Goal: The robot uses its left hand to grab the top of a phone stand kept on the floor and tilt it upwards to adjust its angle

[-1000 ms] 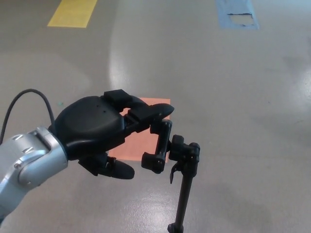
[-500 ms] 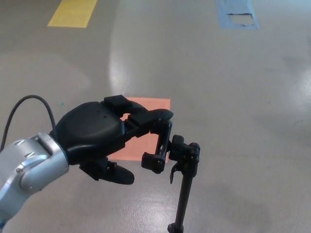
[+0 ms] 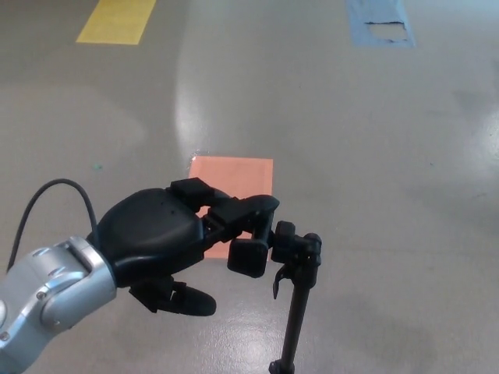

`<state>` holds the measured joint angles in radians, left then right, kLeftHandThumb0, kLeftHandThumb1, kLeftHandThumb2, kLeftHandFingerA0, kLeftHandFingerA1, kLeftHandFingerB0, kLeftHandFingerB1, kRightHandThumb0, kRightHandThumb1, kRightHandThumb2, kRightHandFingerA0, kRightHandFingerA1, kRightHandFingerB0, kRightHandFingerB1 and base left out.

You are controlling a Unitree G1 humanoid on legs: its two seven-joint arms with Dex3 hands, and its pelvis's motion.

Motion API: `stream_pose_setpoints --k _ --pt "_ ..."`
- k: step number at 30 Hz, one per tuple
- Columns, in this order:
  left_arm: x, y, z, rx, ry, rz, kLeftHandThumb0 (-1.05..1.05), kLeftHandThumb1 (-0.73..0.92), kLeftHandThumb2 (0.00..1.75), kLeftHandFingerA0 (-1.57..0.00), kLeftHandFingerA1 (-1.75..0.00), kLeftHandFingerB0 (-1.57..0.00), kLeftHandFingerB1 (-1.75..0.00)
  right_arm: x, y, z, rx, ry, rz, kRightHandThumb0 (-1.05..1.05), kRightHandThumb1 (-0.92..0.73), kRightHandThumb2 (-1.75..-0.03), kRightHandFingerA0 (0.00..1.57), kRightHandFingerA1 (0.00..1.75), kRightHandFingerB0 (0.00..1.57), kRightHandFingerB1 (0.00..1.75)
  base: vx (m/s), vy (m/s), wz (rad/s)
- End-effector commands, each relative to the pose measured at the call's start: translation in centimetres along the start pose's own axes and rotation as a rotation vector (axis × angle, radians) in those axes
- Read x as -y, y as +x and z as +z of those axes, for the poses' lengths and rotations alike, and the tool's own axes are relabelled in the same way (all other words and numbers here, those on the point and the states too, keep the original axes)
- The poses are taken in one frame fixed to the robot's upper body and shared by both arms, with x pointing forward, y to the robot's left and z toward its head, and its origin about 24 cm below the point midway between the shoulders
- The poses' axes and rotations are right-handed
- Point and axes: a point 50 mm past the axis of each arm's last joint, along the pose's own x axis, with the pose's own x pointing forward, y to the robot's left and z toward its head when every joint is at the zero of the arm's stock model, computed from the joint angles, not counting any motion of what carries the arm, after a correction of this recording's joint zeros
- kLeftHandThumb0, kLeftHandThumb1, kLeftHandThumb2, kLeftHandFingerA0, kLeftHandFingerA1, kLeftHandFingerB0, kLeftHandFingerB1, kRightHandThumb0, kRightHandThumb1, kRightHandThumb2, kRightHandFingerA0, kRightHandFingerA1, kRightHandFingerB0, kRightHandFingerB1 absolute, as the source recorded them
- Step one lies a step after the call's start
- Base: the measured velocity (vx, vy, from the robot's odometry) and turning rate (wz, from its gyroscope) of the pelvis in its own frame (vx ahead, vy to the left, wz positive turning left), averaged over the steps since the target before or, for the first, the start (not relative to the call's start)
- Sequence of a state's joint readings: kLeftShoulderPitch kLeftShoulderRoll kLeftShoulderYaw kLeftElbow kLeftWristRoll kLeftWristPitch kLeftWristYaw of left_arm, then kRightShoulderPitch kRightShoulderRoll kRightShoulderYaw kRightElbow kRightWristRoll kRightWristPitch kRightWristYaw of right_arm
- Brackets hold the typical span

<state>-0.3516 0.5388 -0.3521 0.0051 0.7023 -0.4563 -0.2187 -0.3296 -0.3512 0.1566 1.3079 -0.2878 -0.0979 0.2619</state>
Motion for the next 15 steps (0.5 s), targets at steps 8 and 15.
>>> stream_pose_setpoints --k 8,15 --pt "1.61 -0.73 -0.39 -0.023 0.031 -0.059 -0.78 0.71 0.64 -0.2 -0.3 0.0 -0.18 1.12 -0.2 0.39 0.007 -0.005 -0.013 -0.62 -0.61 -0.93 0.26 0.53 0.17 0.46 0.0 0.0 0.0" --pt "1.41 -0.84 -0.91 -0.03 0.034 -0.048 -0.79 0.57 0.9 -0.14 -0.42 -0.02 -0.19 1.3 -0.2 0.71 0.02 0.003 -0.011 -0.58 -0.77 -0.62 0.32 0.43 0.25 0.33 0.0 0.0 0.0"
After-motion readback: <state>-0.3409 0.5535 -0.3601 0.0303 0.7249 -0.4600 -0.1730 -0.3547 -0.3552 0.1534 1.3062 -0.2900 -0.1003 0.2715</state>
